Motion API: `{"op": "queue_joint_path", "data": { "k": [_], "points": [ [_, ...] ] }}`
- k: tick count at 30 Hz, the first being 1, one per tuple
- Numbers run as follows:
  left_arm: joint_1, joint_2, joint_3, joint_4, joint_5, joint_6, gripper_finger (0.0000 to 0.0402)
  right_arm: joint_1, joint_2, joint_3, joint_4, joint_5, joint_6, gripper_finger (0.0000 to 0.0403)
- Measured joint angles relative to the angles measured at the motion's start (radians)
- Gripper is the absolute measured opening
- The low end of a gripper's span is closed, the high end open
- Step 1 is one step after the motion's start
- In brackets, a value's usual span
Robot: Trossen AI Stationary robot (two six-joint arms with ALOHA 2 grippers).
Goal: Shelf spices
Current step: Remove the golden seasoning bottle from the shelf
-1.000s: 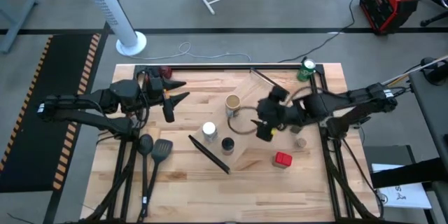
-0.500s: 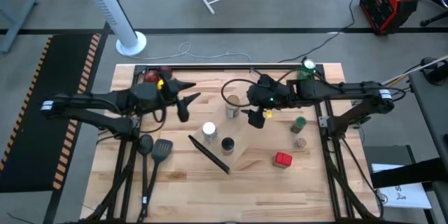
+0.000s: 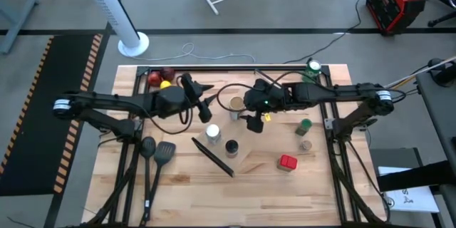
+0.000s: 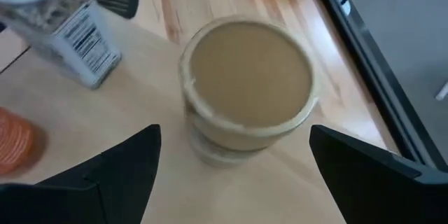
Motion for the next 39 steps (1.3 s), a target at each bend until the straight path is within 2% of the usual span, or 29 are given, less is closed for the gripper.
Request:
{"op": "queue_joint_path", "data": {
  "k": [5,9,17,24,33,36,39],
  "points": [
    [0.0,0.028,0.0,0.021,0.0,0.005,0.0167,-0.013,0.002,0.0,0.059,-0.001,-0.019,0.0344],
    [0.0,0.039,0.0,0.028,0.001,0.005,0.0173,-0.03,0.002,0.0,0.088,-0.046,-0.022,0.0344],
    [-0.001,0.045,0.0,0.067,0.054,0.005,0.0179,-0.055,0.015,-0.001,0.144,-0.085,-0.022,0.0344],
    [-0.001,0.044,0.0,0.063,0.054,0.004,0.017,-0.063,0.069,0.006,0.171,-0.105,-0.032,0.0344],
    [-0.001,0.043,0.0,0.059,0.054,0.004,0.0171,-0.067,0.161,0.086,0.158,-0.1,-0.059,0.0343],
    [-0.001,0.041,0.0,0.052,0.055,0.004,0.0175,-0.069,0.178,0.105,0.143,-0.094,-0.059,0.0331],
    [-0.001,0.033,0.0,0.044,0.055,0.004,0.0178,-0.072,0.188,0.112,0.124,-0.074,-0.055,0.0298]
  ]
}}
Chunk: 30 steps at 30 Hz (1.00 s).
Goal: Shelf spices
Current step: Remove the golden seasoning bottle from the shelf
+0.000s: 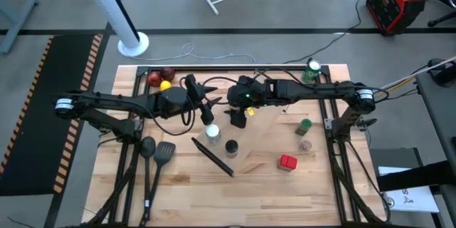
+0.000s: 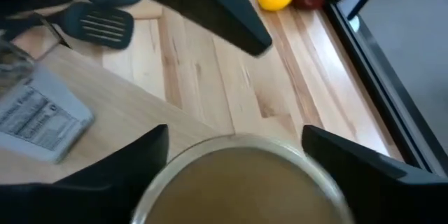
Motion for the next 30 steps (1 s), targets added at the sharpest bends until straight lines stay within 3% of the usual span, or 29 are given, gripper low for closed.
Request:
{"op": "queue_joint_path", "data": {
  "k": [4,12,19,26,30],
  "points": [
    [0.0,-0.011,0.0,-0.011,0.0,0.0,0.0175,-0.002,-0.002,0.004,-0.027,0.005,0.005,0.0242],
    [0.0,-0.03,0.0,-0.02,0.0,0.0,0.016,-0.002,-0.026,0.003,-0.072,0.005,0.016,0.0242],
    [-0.001,-0.085,0.0,-0.078,0.001,-0.002,0.0153,0.021,-0.102,0.132,-0.295,0.04,0.052,0.0242],
    [-0.007,-0.203,0.0,-0.18,0.026,-0.022,0.016,0.195,-0.176,0.127,-0.458,0.02,0.114,0.0242],
    [-0.011,-0.278,0.0,-0.234,0.056,-0.066,0.0165,0.332,-0.188,0.082,-0.508,0.083,0.227,0.0242]
  ]
}}
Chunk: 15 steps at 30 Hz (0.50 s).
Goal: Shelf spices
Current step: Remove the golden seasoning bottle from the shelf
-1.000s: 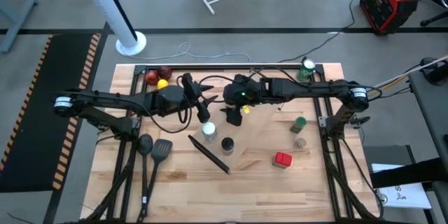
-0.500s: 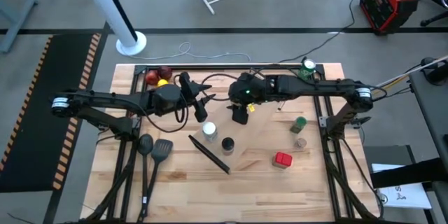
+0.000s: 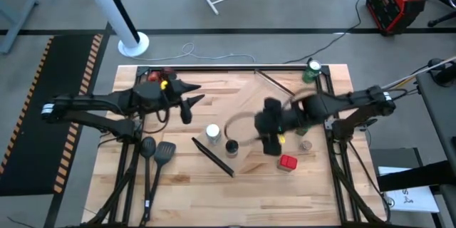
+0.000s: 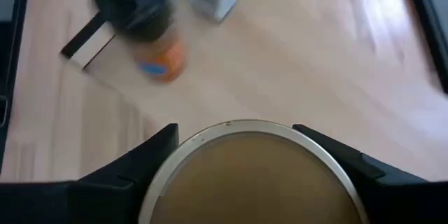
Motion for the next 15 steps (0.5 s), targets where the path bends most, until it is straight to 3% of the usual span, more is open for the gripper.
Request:
{"op": "queue_joint_path", "data": {
  "k": [6,15],
  "points": [
    [-0.006,-0.081,0.0,-0.032,0.048,-0.044,0.0165,0.179,-0.003,-0.07,-0.023,0.159,0.153,0.0242],
    [-0.014,-0.109,0.0,-0.049,0.056,-0.051,0.0153,0.331,-0.029,-0.244,-0.05,0.313,0.422,0.0242]
  ]
}}
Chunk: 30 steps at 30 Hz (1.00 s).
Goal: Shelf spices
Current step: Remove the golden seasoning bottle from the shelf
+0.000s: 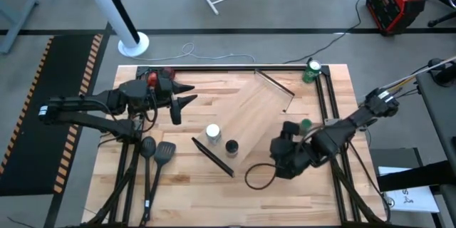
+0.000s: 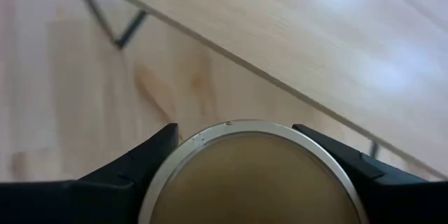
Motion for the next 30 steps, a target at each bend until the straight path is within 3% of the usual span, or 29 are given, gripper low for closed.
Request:
{"op": "queue_joint_path", "data": {
  "k": [4,13,21,30],
  "points": [
    [0.0,0.003,0.0,0.0,0.003,-0.001,0.0151,0.042,-0.056,-0.1,-0.003,0.098,0.133,0.0242],
    [0.0,0.005,0.0,0.011,0.003,0.005,0.0159,0.067,-0.17,-0.356,0.125,0.185,0.364,0.0242],
    [0.0,0.005,0.0,0.01,0.003,0.007,0.0155,0.069,-0.185,-0.482,0.314,0.143,0.379,0.0242],
    [0.0,0.005,0.0,0.004,0.003,0.007,0.0155,0.07,-0.184,-0.49,0.377,0.023,0.322,0.0242]
  ]
}}
